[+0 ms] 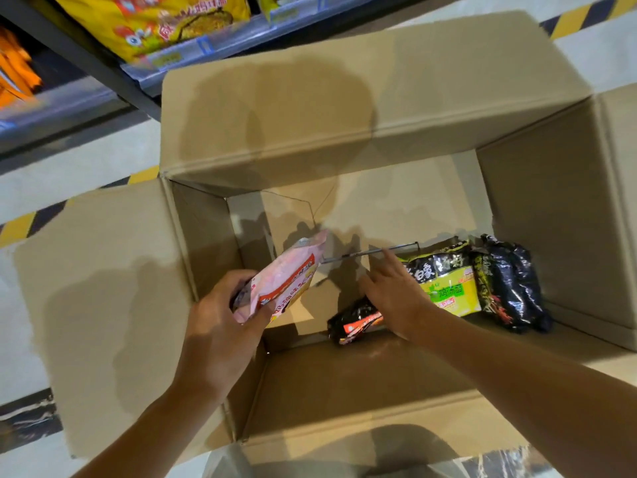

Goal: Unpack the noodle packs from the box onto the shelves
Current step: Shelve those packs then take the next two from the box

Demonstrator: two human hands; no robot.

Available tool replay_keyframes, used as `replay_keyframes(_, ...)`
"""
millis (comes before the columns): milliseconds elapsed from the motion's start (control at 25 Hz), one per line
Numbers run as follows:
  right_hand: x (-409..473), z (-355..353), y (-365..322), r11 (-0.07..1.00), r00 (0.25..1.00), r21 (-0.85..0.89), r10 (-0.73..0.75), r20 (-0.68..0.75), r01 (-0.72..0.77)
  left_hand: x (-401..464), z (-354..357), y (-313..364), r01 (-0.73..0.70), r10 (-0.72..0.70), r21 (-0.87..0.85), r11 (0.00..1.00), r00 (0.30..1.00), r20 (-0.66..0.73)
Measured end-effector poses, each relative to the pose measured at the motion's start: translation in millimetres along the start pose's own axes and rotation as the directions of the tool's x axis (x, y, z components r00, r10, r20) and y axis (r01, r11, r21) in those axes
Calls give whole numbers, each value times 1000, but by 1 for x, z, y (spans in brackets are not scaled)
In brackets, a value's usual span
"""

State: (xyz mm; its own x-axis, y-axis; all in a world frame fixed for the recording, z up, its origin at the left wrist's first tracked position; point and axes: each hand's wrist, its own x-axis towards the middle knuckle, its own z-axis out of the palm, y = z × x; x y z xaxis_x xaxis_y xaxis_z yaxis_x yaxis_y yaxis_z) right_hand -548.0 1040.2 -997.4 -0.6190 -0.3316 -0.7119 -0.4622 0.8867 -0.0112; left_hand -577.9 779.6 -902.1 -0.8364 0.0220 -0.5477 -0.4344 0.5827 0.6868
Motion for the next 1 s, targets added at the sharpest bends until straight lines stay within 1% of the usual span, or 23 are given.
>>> replay_keyframes(80, -14, -13, 2, 971, 999, 235, -30, -35, 37, -4, -9, 10, 8, -9, -68, 998, 1000, -11)
replay_keyframes(160, -31, -27, 4, 880, 993, 475, 41, -108, 15, -11, -22, 23, 12, -14, -105, 994, 1000, -21)
replay_keyframes(240, -51, -45, 7, 715, 971, 700, 167, -172, 1, -19, -38, 39, -17, 13, -144, 989, 999, -35)
replay_keyframes(280, -62, -58, 10, 619, 960, 785, 220, -172, -1, -24, -46, 49, -28, 19, -172, 985, 998, -54)
replay_keyframes(360, -88, -98, 21, 435, 935, 901, 316, -161, 8, -38, -69, 81, -59, 34, -216, 975, 992, -119)
replay_keyframes(400, -105, -121, 25, 358, 922, 933, 354, -156, 20, -48, -83, 100, -84, 50, -217, 973, 986, -157)
replay_keyframes(440, -123, -144, 28, 306, 905, 951, 393, -166, 41, -58, -98, 119, -114, 71, -215, 970, 977, -200)
replay_keyframes(520, -163, -189, 31, 231, 861, 967, 465, -207, 107, -78, -133, 158, -166, 100, -232, 959, 957, -271)
replay_keyframes(600, -199, -231, 28, 132, 820, 974, 527, -225, 183, -94, -165, 190, -217, 122, -286, 933, 941, -316)
replay_keyframes(720, -265, -316, 21, -97, 780, 950, 599, -181, 295, -134, -227, 252, -278, 145, -330, 902, 916, -375)
replay_keyframes(760, -288, -345, 18, -155, 771, 932, 613, -170, 329, -149, -249, 272, -294, 154, -346, 891, 912, -380)
replay_keyframes(800, -312, -375, 14, -187, 759, 914, 628, -171, 360, -167, -272, 291, -311, 163, -369, 876, 910, -382)
replay_keyframes(840, -337, -404, 9, -188, 742, 905, 647, -178, 382, -185, -295, 310, -337, 186, -374, 864, 905, -384)
replay_keyframes(1000, -431, -503, -19, -144, 673, 887, 707, -219, 439, -255, -370, 372, -384, 235, -378, 842, 894, -382)
